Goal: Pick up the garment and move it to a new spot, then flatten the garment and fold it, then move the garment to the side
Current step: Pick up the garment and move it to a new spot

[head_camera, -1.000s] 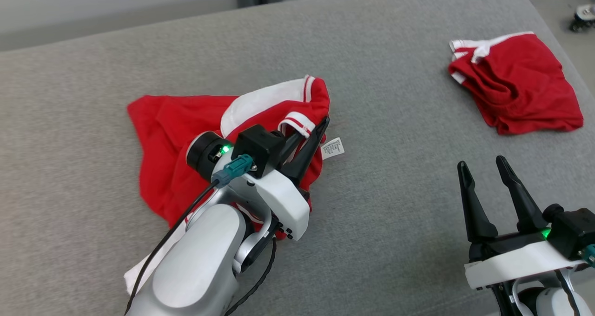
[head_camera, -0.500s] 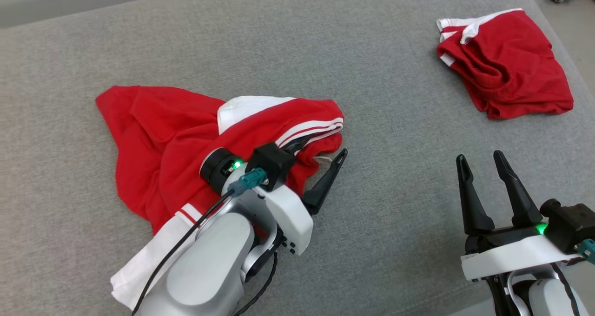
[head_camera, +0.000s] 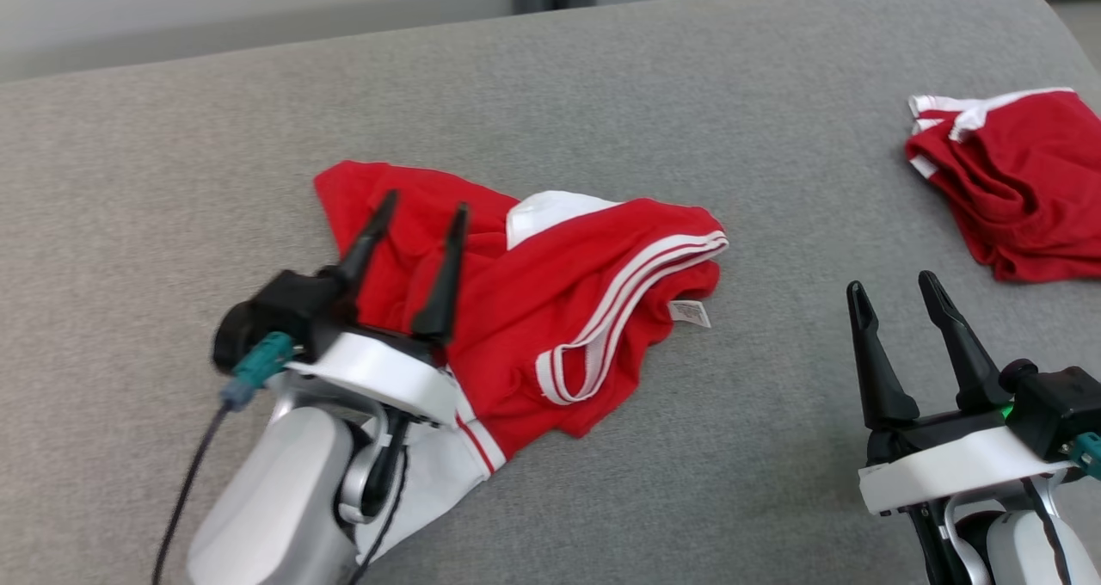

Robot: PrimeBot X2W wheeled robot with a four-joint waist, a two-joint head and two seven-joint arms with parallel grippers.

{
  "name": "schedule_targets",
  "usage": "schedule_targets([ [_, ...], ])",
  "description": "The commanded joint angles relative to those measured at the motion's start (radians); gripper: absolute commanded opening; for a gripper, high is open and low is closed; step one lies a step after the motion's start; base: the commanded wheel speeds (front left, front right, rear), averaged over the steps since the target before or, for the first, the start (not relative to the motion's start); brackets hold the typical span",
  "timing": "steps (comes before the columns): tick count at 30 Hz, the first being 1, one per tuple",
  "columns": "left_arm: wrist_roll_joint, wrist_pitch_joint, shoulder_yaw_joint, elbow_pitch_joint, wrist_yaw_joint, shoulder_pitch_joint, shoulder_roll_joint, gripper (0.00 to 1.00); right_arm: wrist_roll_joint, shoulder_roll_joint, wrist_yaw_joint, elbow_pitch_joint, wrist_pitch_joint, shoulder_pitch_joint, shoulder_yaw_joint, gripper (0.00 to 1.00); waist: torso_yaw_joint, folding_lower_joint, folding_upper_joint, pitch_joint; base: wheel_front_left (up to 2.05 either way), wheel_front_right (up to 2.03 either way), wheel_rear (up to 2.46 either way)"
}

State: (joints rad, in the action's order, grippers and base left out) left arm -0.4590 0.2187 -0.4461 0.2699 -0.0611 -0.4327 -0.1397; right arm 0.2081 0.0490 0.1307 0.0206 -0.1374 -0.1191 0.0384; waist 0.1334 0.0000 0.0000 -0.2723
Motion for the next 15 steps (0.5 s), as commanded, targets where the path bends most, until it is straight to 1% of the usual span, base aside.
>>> schedule_targets([
  [1,-0.014,0.017,0.041,-0.013,-0.025,0.023,-0.016,1.0,-0.01,0.006,0.0,-0.005,0.008,-0.002,-0.009,1.0,-0.04,0.0,0.0,0.026,0.0,0.0,0.0],
  [2,-0.021,0.023,0.065,-0.017,-0.038,0.034,-0.025,1.0,-0.011,0.007,0.0,-0.006,0.013,0.0,-0.01,1.0,-0.048,0.0,0.0,0.032,0.0,0.0,0.0],
  [3,-0.021,0.023,0.065,-0.017,-0.038,0.034,-0.025,1.0,-0.011,0.007,0.0,-0.006,0.013,0.0,-0.01,1.0,-0.048,0.0,0.0,0.032,0.0,0.0,0.0],
  [6,-0.039,0.036,0.133,-0.025,-0.063,0.071,-0.053,1.0,-0.018,0.012,0.0,-0.009,0.023,0.008,-0.01,1.0,-0.072,0.0,0.0,0.048,0.0,0.0,0.0],
  [9,-0.053,0.043,0.189,-0.039,-0.07,0.111,-0.077,1.0,-0.018,0.016,0.0,-0.008,0.029,0.016,-0.011,1.0,-0.09,0.0,0.0,0.065,0.0,0.0,0.0],
  [12,-0.056,0.045,0.233,-0.043,-0.063,0.156,-0.104,1.0,-0.02,0.021,0.0,-0.004,0.037,0.027,-0.014,1.0,-0.105,0.0,0.0,0.085,0.0,0.0,0.0],
  [15,-0.063,0.046,0.26,-0.058,-0.03,0.205,-0.116,1.0,-0.019,0.024,0.0,0.004,0.041,0.042,-0.019,1.0,-0.117,0.0,0.0,0.113,0.0,0.0,0.0],
])
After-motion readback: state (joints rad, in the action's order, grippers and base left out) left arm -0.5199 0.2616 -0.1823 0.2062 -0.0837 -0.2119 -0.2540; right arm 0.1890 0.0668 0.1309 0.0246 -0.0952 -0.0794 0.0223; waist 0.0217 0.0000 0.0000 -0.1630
